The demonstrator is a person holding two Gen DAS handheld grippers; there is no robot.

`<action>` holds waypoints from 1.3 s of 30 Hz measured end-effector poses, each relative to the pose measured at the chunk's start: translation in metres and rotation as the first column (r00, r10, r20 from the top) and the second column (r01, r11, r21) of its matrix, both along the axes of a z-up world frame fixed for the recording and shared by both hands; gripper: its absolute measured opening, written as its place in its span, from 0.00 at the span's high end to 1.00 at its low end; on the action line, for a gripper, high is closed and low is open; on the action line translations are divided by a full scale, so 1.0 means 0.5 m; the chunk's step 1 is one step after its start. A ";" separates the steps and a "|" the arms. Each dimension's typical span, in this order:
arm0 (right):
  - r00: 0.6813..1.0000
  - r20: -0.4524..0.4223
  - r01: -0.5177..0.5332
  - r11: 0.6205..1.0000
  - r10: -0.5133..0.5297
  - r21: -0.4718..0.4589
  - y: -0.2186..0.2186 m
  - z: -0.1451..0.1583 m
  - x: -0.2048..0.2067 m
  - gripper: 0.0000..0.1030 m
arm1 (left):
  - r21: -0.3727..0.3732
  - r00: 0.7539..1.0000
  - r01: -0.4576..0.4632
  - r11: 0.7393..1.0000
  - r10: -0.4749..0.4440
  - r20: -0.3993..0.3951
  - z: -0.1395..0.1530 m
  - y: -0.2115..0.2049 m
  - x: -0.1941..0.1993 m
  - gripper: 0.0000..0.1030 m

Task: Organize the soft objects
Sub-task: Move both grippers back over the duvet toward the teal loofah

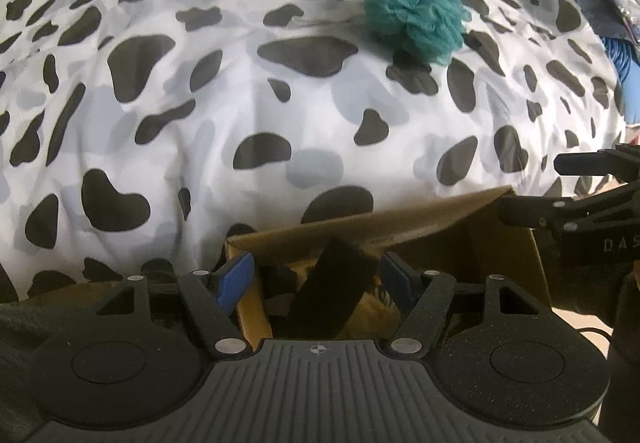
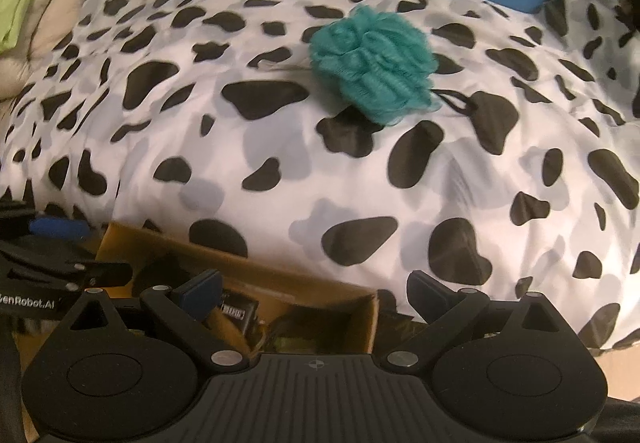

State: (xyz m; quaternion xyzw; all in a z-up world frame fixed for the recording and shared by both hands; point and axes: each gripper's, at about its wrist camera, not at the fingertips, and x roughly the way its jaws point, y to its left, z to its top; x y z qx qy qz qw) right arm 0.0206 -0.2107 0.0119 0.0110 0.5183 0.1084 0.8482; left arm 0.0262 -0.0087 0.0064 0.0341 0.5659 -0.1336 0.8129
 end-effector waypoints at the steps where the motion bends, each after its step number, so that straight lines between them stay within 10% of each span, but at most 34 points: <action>1: 1.000 0.007 0.010 1.000 -0.010 0.001 -0.004 0.002 0.001 0.04 | -0.001 1.000 -0.001 1.000 0.001 0.008 0.002 0.000 0.001 0.33; 39: 0.979 0.187 0.081 0.997 -0.079 -0.006 -0.078 0.029 0.136 0.00 | 0.025 0.959 0.059 0.998 -0.063 0.276 0.028 -0.018 0.114 0.33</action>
